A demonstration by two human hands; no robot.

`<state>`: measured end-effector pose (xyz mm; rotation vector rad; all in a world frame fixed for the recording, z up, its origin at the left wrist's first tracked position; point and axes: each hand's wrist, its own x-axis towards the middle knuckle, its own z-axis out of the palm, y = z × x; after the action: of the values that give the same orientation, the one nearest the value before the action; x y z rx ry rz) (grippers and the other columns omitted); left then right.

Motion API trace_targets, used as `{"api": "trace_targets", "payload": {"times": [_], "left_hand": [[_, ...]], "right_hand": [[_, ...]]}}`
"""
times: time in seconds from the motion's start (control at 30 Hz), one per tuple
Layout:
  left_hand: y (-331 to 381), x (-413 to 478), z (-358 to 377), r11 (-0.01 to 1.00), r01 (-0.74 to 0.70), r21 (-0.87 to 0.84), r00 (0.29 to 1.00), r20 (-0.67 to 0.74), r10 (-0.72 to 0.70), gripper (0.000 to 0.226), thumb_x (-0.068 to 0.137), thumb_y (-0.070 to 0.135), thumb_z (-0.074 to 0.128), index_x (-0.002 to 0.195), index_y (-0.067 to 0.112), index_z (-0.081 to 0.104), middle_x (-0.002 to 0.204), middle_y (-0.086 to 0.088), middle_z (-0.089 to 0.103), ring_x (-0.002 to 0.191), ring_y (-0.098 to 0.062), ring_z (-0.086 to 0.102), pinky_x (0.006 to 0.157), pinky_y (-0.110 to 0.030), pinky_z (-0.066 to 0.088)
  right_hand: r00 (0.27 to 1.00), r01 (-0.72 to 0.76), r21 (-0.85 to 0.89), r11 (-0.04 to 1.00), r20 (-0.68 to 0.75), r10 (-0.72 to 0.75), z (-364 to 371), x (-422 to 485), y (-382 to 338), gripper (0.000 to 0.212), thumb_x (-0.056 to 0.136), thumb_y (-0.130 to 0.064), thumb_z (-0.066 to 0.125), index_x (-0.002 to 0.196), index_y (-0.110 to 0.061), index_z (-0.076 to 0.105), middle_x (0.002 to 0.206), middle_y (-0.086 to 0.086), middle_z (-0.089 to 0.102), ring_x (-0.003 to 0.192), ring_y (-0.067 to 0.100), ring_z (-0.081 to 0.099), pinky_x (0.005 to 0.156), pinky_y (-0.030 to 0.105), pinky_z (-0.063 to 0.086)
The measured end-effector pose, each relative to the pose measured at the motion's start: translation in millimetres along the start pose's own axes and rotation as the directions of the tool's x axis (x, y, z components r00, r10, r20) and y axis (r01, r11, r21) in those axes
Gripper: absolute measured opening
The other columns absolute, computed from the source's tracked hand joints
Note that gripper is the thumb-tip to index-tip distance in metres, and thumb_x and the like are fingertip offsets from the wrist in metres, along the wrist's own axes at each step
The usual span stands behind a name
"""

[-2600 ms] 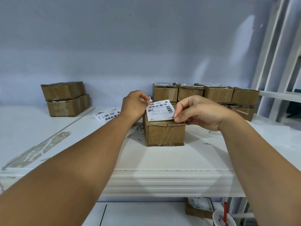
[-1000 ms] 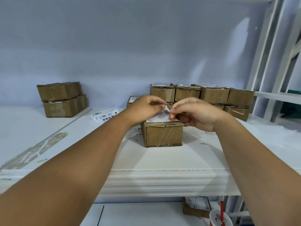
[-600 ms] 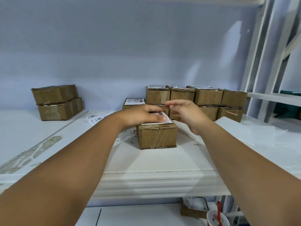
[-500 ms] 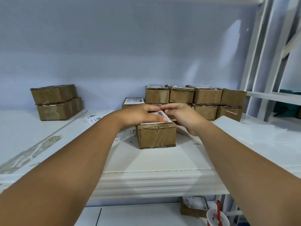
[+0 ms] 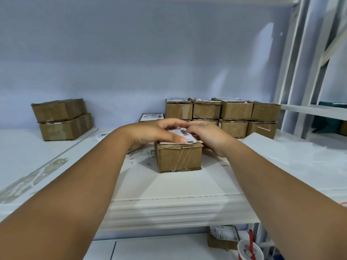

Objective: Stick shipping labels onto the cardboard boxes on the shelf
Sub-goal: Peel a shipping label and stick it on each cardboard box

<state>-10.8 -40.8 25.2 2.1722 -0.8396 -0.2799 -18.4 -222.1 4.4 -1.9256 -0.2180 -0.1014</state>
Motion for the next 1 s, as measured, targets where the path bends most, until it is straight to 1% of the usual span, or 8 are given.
{"api": "trace_targets", "payload": {"times": [0.2,0.33,0.47,0.6,0.77,0.87,0.93,1.0], "left_hand": [[-2,-5,-9,1.000,0.006,0.028,0.992,0.124,-0.010,0.086,0.054,0.050,0.072,0.134,0.037,0.044,0.140,0.015,0.043,0.128,-0.001,0.041,0.108,-0.022,0.032],[-5,-4,-11,1.000,0.002,0.024,0.992,0.126,-0.005,0.079,0.055,0.051,0.072,0.130,0.041,0.048,0.141,0.015,0.042,0.129,-0.002,0.039,0.110,-0.025,0.030],[-6,-6,-11,1.000,-0.002,0.029,0.990,0.142,-0.002,0.065,0.056,0.053,0.071,0.118,0.048,0.052,0.142,0.017,0.040,0.132,0.001,0.035,0.112,-0.025,0.027],[-5,-5,-9,1.000,-0.007,0.000,0.992,0.125,0.007,0.069,0.054,0.052,0.072,0.120,0.043,0.052,0.139,0.015,0.044,0.130,-0.001,0.038,0.110,-0.024,0.029],[-3,-6,-10,1.000,-0.001,-0.016,0.992,0.128,0.003,0.065,0.056,0.046,0.075,0.118,0.041,0.055,0.137,0.011,0.048,0.127,-0.005,0.043,0.107,-0.024,0.034],[0,-9,-13,0.999,-0.016,-0.036,0.989,0.146,0.021,0.055,0.069,0.028,0.071,0.122,0.037,0.055,0.136,0.009,0.051,0.126,-0.007,0.046,0.106,-0.023,0.036],[-1,-11,-16,0.998,-0.025,-0.063,0.987,0.160,0.035,0.059,0.072,0.022,0.067,0.129,0.030,0.052,0.138,0.005,0.050,0.128,-0.011,0.046,0.108,-0.025,0.035],[-4,-14,-19,0.992,-0.049,-0.118,0.975,0.209,0.073,0.067,0.071,0.024,0.075,0.133,0.025,0.050,0.139,0.002,0.050,0.128,-0.012,0.046,0.108,-0.025,0.036]], "right_hand": [[1.000,-0.002,0.011,1.000,0.011,0.002,-1,-1,-1,0.022,0.088,-0.017,0.054,0.088,-0.030,0.071,0.096,-0.005,0.071,0.099,0.016,0.064,0.095,0.036,0.047],[0.999,-0.009,-0.019,1.000,0.042,0.010,-4,2,0,0.021,0.086,-0.022,0.059,0.101,-0.031,0.070,0.107,-0.005,0.070,0.110,0.015,0.060,0.097,0.035,0.044],[0.967,-0.033,0.026,0.999,0.255,0.025,-14,0,1,0.040,0.083,-0.021,0.068,0.122,-0.027,0.063,0.123,-0.001,0.065,0.122,0.019,0.054,0.106,0.034,0.039],[0.870,-0.025,0.086,0.996,0.493,-0.020,-27,-13,-3,0.053,0.075,-0.016,0.073,0.124,-0.025,0.058,0.122,-0.001,0.065,0.107,0.008,0.061,0.082,0.015,0.049],[0.805,-0.014,0.026,1.000,0.593,-0.004,-30,-11,-2,0.092,0.042,-0.047,0.090,0.126,-0.035,0.055,0.129,-0.007,0.062,0.113,0.003,0.057,0.085,0.014,0.044],[0.809,-0.024,0.026,0.999,0.588,0.004,-32,-9,-2,0.085,0.055,-0.035,0.088,0.132,-0.035,0.052,0.132,-0.005,0.060,0.124,0.012,0.050,0.097,0.023,0.038],[0.827,-0.020,0.023,1.000,0.563,0.003,-31,-10,-2,0.068,0.070,-0.024,0.072,0.133,-0.034,0.051,0.133,-0.004,0.059,0.127,0.016,0.045,0.105,0.028,0.032],[0.829,-0.019,0.025,0.999,0.559,0.002,-31,-11,-2,0.066,0.073,-0.020,0.066,0.136,-0.032,0.050,0.134,-0.003,0.058,0.127,0.016,0.046,0.106,0.028,0.032]]}}
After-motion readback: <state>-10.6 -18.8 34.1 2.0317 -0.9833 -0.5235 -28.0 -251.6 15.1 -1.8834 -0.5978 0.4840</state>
